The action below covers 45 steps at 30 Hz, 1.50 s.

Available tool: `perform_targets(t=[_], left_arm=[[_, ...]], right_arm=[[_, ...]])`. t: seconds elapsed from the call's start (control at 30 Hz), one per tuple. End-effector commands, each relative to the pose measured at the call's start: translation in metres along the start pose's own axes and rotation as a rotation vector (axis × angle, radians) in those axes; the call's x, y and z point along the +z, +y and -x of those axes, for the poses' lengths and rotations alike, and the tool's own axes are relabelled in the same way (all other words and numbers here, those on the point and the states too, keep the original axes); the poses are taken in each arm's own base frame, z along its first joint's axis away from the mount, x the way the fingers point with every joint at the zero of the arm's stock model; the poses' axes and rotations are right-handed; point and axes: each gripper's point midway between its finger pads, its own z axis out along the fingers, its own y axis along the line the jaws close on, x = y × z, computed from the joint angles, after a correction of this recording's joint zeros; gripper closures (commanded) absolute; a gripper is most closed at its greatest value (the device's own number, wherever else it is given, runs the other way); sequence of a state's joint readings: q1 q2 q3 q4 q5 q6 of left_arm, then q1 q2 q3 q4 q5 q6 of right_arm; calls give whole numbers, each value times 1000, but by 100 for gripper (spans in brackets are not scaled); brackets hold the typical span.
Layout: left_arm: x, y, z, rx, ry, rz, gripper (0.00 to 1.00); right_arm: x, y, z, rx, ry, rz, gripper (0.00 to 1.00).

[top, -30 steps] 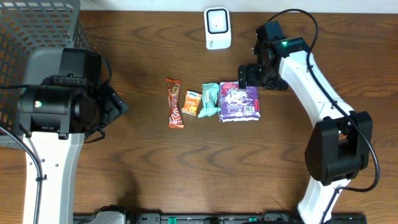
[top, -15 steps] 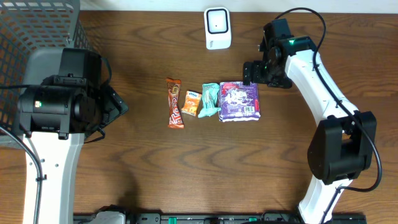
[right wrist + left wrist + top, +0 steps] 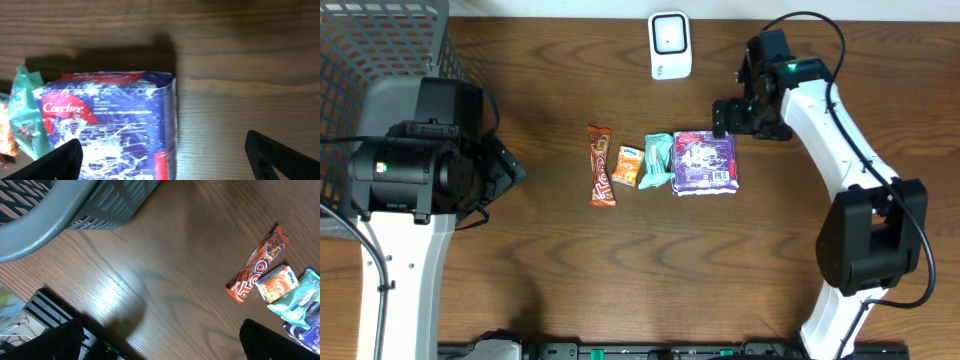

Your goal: Scan the item barcode

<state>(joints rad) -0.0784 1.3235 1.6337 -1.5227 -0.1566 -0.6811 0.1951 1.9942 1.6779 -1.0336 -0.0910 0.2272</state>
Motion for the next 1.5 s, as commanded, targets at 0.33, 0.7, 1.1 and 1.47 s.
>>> perform_targets(t=[0.33,0.7,1.1,1.47], left_arm=[[-3,5,1,-15,-13,7,1],[-3,5,1,-15,-13,7,1],[-3,5,1,-15,-13,7,1],[-3,5,1,-15,-12,7,1]], right_arm=[[28,11,-17,-27,24,355,1],[45,15,-34,33,-10,653,20],[52,13,-44,46,4,667,44],[56,23,-49,13,18,640,96]])
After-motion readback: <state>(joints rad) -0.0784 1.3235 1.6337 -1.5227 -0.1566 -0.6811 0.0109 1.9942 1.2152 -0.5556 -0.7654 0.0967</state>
